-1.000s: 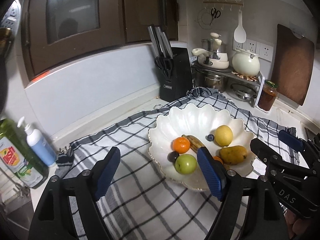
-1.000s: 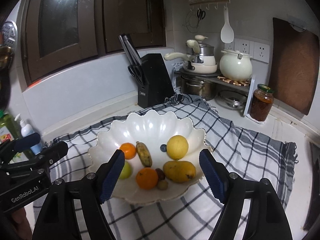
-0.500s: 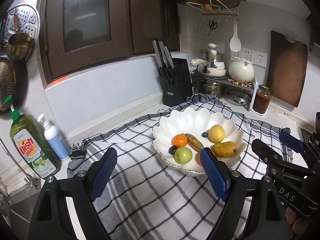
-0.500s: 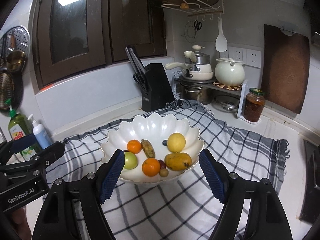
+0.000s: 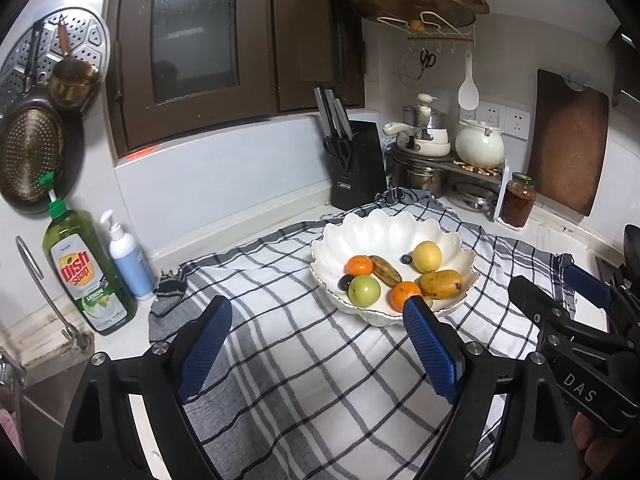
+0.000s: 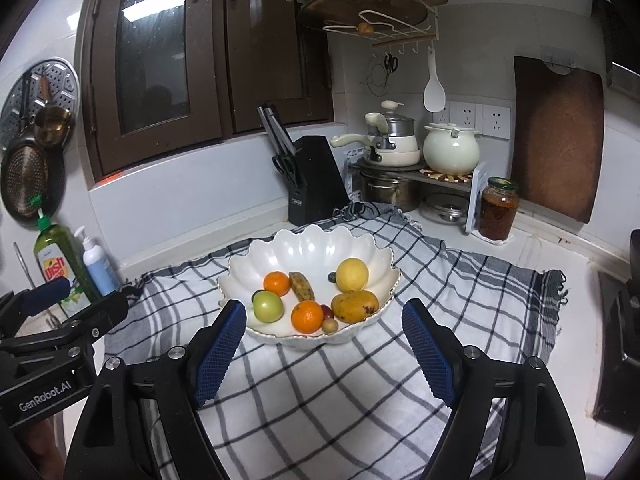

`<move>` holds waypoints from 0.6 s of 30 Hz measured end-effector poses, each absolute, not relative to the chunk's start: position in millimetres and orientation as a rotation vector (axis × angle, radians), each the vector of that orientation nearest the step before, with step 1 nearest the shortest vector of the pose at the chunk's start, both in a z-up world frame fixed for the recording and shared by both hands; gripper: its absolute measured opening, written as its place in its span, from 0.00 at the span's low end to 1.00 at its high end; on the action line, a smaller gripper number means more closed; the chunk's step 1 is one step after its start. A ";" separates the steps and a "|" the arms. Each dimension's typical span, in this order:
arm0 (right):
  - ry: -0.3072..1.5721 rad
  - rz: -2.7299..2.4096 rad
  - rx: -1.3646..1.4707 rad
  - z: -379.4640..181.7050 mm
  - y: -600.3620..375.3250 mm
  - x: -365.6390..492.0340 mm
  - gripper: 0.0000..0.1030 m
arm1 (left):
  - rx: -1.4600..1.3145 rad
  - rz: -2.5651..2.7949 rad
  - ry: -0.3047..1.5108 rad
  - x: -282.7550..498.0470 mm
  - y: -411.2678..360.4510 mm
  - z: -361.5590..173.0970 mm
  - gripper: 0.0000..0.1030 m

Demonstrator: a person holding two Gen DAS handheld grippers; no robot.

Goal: Organize fruits

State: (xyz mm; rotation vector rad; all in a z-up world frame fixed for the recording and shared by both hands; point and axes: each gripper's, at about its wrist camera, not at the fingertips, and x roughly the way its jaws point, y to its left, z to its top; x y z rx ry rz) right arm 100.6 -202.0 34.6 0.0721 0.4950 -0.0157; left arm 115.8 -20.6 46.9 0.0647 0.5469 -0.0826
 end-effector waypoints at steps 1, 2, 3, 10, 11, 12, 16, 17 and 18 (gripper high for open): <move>0.494 -0.017 0.070 33.9 -201.8 98.1 0.79 | 0.064 -0.079 0.545 113.4 -20.4 46.7 0.88; 0.494 -0.018 0.071 33.0 -201.9 95.6 0.79 | 0.065 -0.076 0.543 110.8 -20.3 46.1 0.90; 0.495 -0.018 0.074 32.0 -202.3 93.2 0.79 | 0.066 -0.074 0.543 108.8 -20.5 45.3 0.92; 0.519 -0.024 0.093 18.6 -206.2 79.0 0.81 | 0.063 -0.057 0.562 92.5 -18.6 32.1 0.95; 0.522 -0.027 0.089 16.6 -205.5 77.8 0.82 | 0.062 -0.052 0.564 90.9 -17.7 30.1 0.95; 0.525 -0.030 0.084 14.7 -204.8 76.2 0.82 | 0.061 -0.047 0.566 89.7 -17.2 28.3 0.95; 0.536 -0.038 0.074 8.3 -204.7 70.9 0.83 | 0.073 -0.035 0.569 83.7 -16.4 22.9 0.95; 0.537 -0.038 0.073 7.4 -205.1 69.5 0.83 | 0.076 -0.032 0.567 82.3 -16.2 22.5 0.96; 0.537 -0.039 0.073 7.1 -205.5 68.8 0.83 | 0.079 -0.030 0.565 80.8 -16.2 22.1 0.96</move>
